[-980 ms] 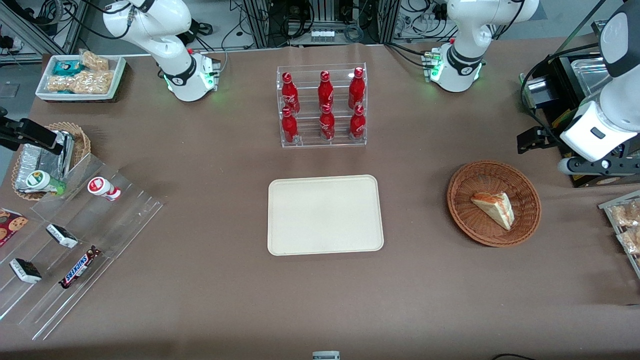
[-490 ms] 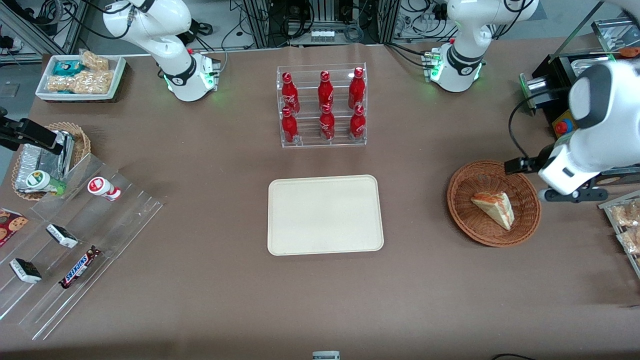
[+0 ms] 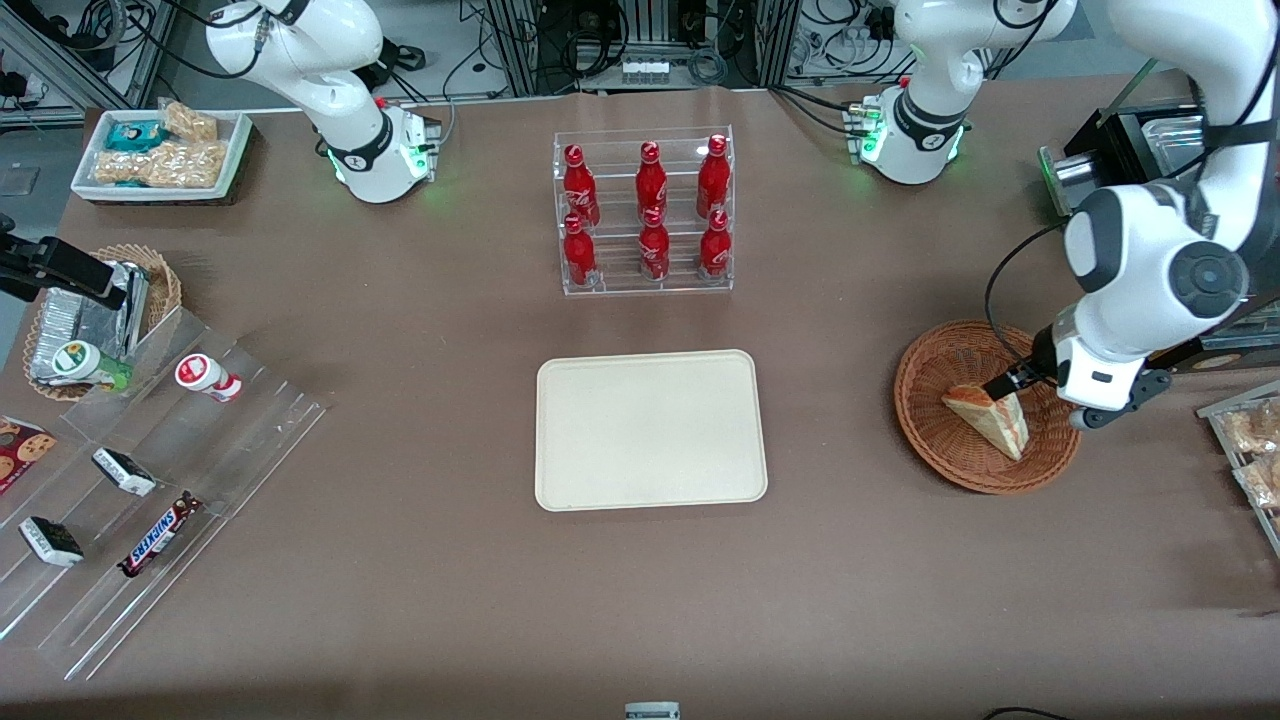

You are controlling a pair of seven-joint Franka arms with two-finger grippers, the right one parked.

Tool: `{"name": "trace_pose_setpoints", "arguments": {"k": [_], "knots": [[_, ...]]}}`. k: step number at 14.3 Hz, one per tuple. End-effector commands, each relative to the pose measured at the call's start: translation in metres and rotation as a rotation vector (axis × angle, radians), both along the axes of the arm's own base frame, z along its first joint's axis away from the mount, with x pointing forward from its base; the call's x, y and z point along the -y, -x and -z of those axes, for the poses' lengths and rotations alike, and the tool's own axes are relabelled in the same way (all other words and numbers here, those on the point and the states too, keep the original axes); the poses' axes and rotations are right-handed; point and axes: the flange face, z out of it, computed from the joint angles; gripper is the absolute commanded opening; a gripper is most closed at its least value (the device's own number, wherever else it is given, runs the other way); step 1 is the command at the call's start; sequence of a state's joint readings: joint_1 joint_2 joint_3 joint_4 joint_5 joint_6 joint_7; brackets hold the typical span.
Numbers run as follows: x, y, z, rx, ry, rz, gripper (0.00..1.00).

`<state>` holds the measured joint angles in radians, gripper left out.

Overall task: Place sandwich from basket to tray
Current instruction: 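Close the left gripper on the wrapped sandwich wedge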

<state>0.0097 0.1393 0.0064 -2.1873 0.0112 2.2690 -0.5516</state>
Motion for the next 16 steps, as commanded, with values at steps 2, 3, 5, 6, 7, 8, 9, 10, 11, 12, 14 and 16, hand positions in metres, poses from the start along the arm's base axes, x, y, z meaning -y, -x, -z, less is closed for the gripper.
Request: {"name": "trace_pose_setpoints", "arguments": {"k": [2, 3, 5, 6, 7, 8, 9, 10, 11, 12, 14, 16], "knots": [[-0.021, -0.001, 0.044, 0.062, -0.013, -0.222, 1.00], [-0.023, -0.005, 0.059, 0.077, -0.014, -0.275, 1.00], [-0.023, -0.010, 0.079, 0.107, -0.012, -0.361, 0.88], [-0.022, -0.010, 0.085, 0.107, -0.012, -0.404, 0.60], [-0.021, -0.010, 0.086, 0.106, -0.012, -0.424, 0.25], [-0.023, -0.011, 0.081, 0.110, -0.012, -0.427, 0.05], [-0.022, -0.015, 0.076, 0.118, -0.010, -0.425, 0.00], [-0.021, -0.020, 0.068, 0.104, -0.013, -0.425, 0.00], [-0.018, -0.029, 0.055, 0.074, -0.018, -0.420, 0.00], [-0.012, -0.040, 0.038, 0.040, -0.021, -0.411, 0.00], [0.024, -0.058, 0.008, -0.015, -0.023, -0.340, 0.00], [0.071, -0.059, -0.004, -0.042, -0.018, -0.249, 0.00]]}}
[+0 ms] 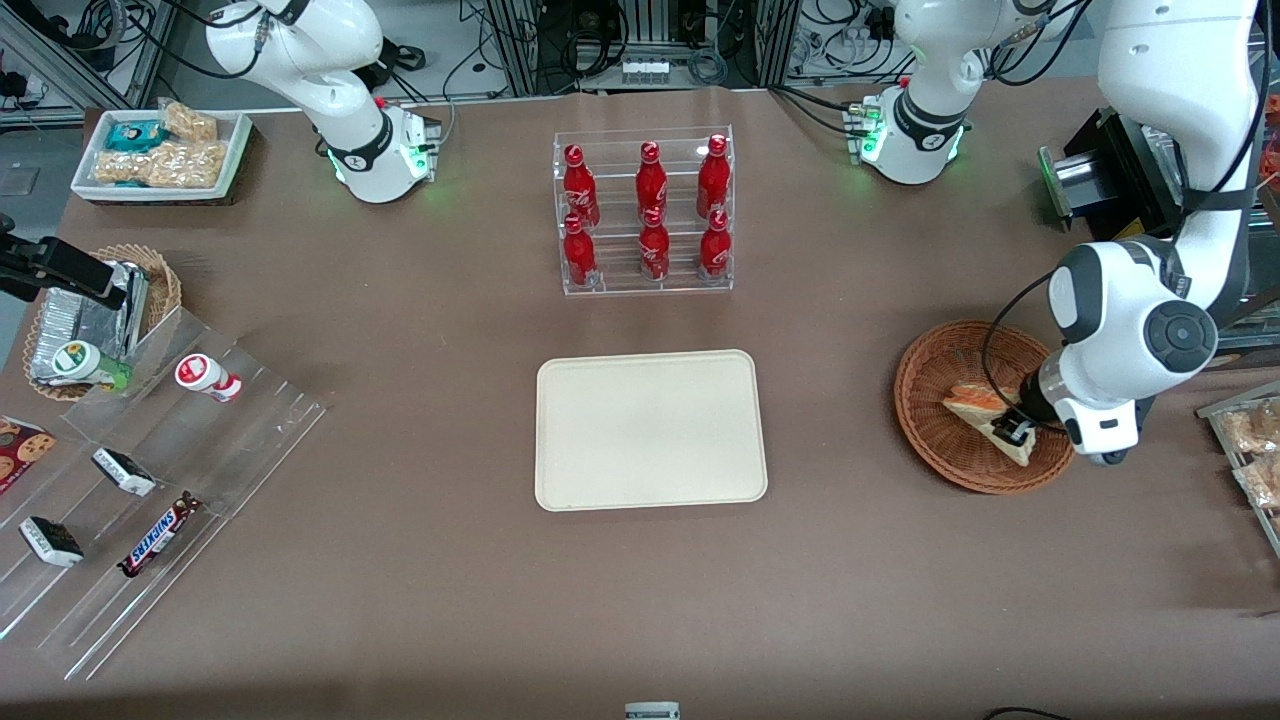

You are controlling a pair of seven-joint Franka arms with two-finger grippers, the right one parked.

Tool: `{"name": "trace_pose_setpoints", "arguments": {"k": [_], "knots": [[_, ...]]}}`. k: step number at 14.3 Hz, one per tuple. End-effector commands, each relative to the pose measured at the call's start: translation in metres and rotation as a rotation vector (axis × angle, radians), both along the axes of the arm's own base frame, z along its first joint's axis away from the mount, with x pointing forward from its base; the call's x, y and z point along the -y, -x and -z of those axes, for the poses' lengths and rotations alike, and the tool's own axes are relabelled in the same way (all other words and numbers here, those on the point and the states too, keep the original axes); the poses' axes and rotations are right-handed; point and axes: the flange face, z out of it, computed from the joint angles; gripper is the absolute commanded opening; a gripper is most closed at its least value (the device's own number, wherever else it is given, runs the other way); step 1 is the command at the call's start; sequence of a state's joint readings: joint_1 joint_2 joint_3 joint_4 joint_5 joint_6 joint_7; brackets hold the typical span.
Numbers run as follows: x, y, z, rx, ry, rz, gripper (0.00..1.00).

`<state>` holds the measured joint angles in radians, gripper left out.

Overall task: Place sandwich from basket to tray
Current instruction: 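Close the left gripper on the wrapped sandwich wedge, then lift the sandwich and carry it with the left gripper to the cream tray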

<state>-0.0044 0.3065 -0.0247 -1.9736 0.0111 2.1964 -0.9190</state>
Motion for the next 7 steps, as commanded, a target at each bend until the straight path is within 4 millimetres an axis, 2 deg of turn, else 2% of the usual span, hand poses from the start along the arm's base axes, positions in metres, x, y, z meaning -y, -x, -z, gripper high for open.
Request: {"name": "trace_pose_setpoints", "arguments": {"k": [1, 4, 6, 7], "knots": [[0.074, -0.001, -0.014, -0.018, 0.011, 0.141, 0.01], [0.161, 0.009, -0.023, 0.017, 0.040, 0.314, 0.02], [0.232, 0.016, -0.013, 0.069, 0.069, 0.422, 0.04], [0.262, 0.017, -0.002, 0.093, 0.080, 0.468, 0.04]]}}
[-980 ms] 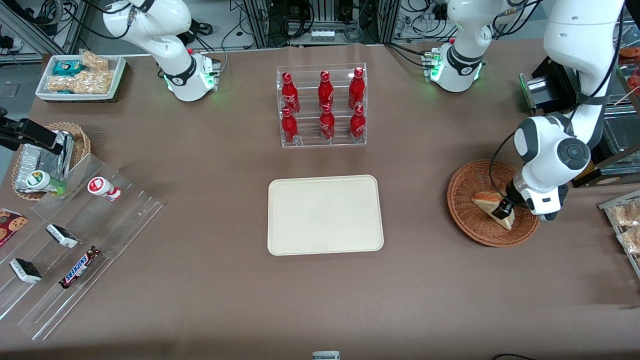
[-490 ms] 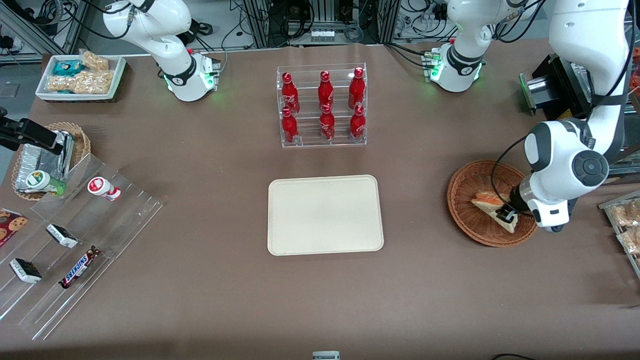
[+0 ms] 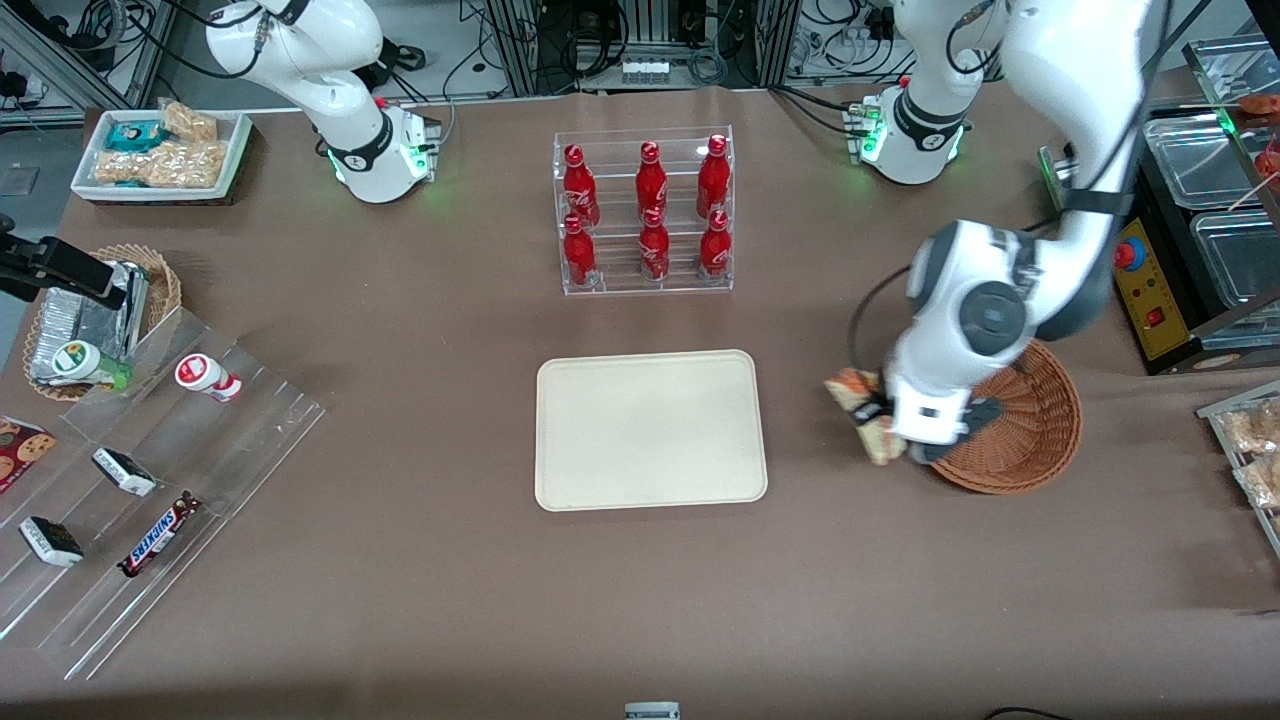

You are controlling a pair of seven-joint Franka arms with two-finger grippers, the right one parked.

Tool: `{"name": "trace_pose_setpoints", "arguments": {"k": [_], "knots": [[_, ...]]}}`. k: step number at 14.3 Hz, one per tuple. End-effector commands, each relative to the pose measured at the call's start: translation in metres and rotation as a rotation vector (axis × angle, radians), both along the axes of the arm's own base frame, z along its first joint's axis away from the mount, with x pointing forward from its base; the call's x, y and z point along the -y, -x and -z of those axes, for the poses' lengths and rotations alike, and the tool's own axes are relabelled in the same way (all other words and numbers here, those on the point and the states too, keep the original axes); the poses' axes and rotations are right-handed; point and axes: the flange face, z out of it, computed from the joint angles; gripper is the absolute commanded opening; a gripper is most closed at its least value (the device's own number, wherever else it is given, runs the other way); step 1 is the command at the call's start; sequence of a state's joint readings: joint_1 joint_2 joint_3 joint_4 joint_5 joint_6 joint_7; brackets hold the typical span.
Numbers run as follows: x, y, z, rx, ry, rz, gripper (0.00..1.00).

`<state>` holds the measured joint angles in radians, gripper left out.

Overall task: Place sandwich from basket to tray
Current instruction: 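Lift the sandwich and carry it with the left gripper to the cream tray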

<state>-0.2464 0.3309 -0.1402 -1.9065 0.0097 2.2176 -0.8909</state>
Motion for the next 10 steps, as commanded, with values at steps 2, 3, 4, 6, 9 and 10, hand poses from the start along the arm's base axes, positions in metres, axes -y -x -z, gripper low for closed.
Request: {"name": "trace_pose_setpoints", "arguments": {"k": [2, 3, 4, 6, 9, 10], "knots": [[0.116, 0.001, 0.036, 0.074, 0.060, 0.182, 0.04], [0.147, 0.002, 0.047, 0.080, 0.072, 0.214, 0.04], [0.173, 0.003, 0.055, 0.081, 0.084, 0.235, 0.04], [0.220, 0.006, 0.064, 0.098, 0.112, 0.252, 0.04], [0.259, 0.013, 0.082, 0.111, 0.119, 0.304, 0.04], [0.263, 0.013, 0.088, 0.115, 0.109, 0.323, 0.04]]}}
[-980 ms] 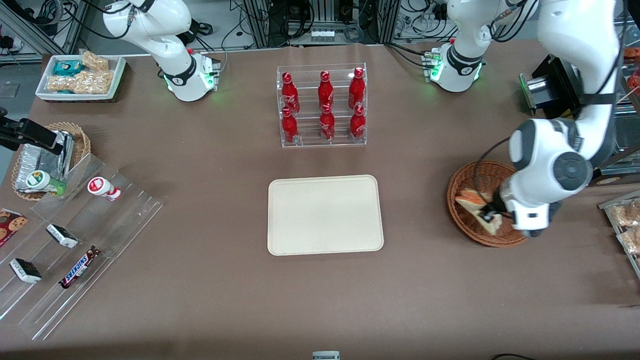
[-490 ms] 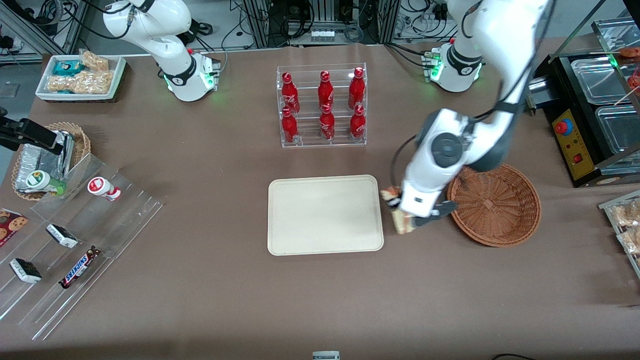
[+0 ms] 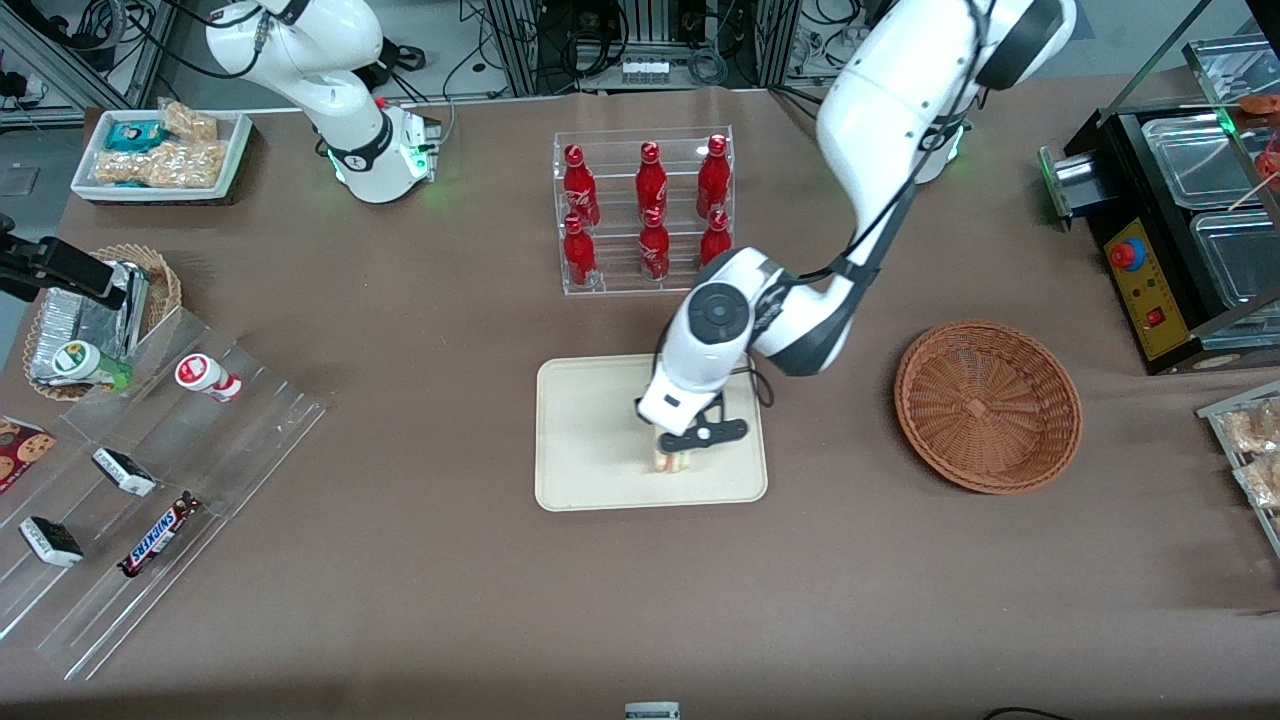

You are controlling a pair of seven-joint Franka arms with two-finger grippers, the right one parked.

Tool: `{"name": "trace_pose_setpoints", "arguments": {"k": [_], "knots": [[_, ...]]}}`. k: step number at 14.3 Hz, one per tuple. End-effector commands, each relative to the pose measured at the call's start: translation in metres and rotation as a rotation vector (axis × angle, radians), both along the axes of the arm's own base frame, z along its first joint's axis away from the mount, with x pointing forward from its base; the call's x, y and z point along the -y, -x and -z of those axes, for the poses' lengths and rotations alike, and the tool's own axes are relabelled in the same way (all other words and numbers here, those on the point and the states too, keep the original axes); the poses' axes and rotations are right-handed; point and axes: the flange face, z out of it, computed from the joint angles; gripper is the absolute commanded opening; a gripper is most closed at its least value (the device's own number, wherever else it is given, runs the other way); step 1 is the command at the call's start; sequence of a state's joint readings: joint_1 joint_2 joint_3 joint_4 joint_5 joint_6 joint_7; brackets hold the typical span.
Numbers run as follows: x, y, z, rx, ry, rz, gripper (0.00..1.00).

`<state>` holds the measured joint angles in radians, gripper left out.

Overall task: Place sandwich from basket to tray
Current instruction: 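Lift the sandwich and carry it with the left gripper to the cream tray, then lower the sandwich onto the tray and open the left gripper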

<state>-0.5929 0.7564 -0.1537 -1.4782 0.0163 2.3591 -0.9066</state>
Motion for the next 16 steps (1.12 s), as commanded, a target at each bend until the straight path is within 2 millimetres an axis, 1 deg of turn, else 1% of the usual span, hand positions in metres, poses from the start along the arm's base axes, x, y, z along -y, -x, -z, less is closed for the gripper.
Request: {"name": "trace_pose_setpoints", "arguments": {"k": [1, 2, 4, 5, 6, 7, 8, 9, 10, 11, 12, 13, 15, 16], "knots": [[0.016, -0.007, 0.011, 0.030, -0.026, 0.049, 0.04], [0.019, -0.003, 0.015, 0.038, -0.039, 0.101, 0.04], [0.018, -0.001, 0.020, 0.029, -0.042, 0.122, 0.05], [0.017, -0.002, 0.020, 0.025, -0.039, 0.117, 0.15], [0.014, -0.005, 0.014, 0.014, -0.021, 0.088, 0.65], [0.014, -0.006, 0.003, -0.008, 0.011, 0.059, 1.00], [0.013, -0.006, -0.029, -0.014, 0.027, 0.047, 1.00], [0.013, -0.001, -0.052, -0.030, 0.011, 0.053, 1.00], [0.009, 0.000, -0.083, -0.033, 0.005, 0.054, 1.00], [0.002, 0.000, -0.113, -0.023, 0.010, 0.051, 1.00], [-0.016, -0.009, -0.136, -0.018, 0.007, 0.032, 1.00], [-0.027, -0.010, -0.154, -0.031, -0.011, 0.021, 1.00], [-0.036, -0.003, -0.190, -0.017, -0.031, 0.037, 1.00], [-0.044, -0.002, -0.206, -0.004, -0.050, 0.033, 1.00]]}}
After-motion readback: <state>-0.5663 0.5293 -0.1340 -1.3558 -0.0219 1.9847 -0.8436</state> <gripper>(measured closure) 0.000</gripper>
